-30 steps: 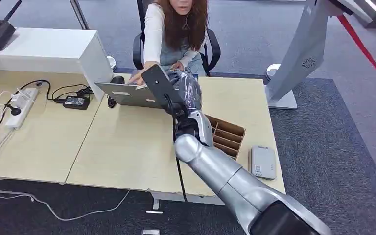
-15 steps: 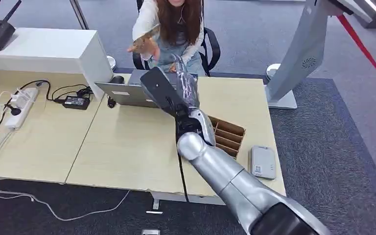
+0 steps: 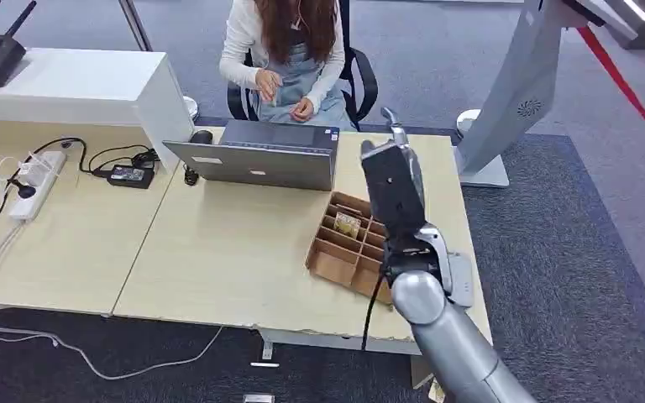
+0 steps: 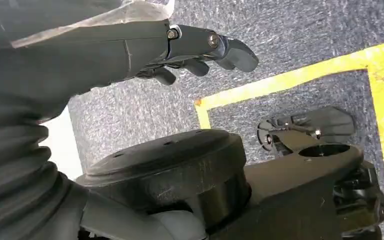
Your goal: Pass the card to the sensor for recognition and then transmit it.
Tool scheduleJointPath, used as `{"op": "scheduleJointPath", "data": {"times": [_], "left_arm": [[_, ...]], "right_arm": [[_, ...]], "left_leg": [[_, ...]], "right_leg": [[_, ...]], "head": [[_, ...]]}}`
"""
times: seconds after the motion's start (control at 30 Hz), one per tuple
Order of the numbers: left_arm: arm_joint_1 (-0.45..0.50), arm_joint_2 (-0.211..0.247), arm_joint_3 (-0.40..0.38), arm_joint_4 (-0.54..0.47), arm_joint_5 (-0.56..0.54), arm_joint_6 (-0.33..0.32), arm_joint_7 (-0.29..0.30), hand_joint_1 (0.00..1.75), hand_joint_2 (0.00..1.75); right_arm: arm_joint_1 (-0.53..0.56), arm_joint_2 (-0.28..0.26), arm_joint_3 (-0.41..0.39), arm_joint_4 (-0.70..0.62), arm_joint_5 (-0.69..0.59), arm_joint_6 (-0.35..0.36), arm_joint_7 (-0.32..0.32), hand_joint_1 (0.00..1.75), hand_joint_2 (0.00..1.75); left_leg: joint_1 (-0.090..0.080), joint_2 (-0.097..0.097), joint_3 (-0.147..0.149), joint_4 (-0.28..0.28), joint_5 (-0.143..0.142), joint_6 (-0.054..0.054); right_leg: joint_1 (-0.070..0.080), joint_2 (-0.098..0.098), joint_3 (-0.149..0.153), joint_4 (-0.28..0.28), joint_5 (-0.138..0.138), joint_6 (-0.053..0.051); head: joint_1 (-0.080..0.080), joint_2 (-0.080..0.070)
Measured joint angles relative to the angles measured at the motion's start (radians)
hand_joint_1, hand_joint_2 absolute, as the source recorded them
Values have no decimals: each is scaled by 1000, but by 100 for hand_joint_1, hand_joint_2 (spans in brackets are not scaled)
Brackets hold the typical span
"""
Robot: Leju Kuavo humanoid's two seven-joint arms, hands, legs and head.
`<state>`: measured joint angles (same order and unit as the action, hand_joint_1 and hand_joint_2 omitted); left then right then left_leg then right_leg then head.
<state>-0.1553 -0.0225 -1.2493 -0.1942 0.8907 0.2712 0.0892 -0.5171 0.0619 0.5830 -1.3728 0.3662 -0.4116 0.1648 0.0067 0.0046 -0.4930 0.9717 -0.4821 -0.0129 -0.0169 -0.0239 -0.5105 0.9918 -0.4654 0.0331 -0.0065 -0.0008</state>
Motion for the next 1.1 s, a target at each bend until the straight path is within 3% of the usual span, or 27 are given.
{"op": "scheduleJointPath", "data": {"times": [0.2, 0.33, 0.37, 0.67, 1.1], "left_arm": [[-2, 4, 4, 0, 15, 22, 16, 0, 175], [-3, 5, 6, 0, 23, 34, 16, 0, 175], [-3, 5, 6, 0, 25, 35, 16, 0, 175], [-2, 4, 8, 0, 47, 41, 8, 0, 175], [-2, 4, 21, 0, 66, 46, 28, 0, 175]], "right_arm": [[171, -90, -138, -219, -37, 36, -43, 0, 0], [262, -114, -224, -307, -57, 40, -87, 0, 0], [284, -119, -239, -325, -63, 39, -98, 0, 175], [440, -126, -342, -420, -101, 31, -168, 0, 175], [539, -106, -390, -403, -154, 78, -233, 0, 175]], "left_leg": [[1, 3, 0, 0, 0, 0], [1, 5, 0, -1, 0, 0], [1, 4, 0, -1, 0, 0], [1, 4, -1, -1, 0, 0], [1, 5, -1, -1, 0, 0]], "right_leg": [[0, 2, -1, 0, 0, 0], [1, 3, 0, 0, 0, 0], [1, 3, 0, 0, 0, 0], [1, 3, 0, 0, 0, 0], [1, 3, 0, 0, 0, 0]], "head": [[0, 0], [0, 0], [0, 0], [0, 0], [0, 0]]}}
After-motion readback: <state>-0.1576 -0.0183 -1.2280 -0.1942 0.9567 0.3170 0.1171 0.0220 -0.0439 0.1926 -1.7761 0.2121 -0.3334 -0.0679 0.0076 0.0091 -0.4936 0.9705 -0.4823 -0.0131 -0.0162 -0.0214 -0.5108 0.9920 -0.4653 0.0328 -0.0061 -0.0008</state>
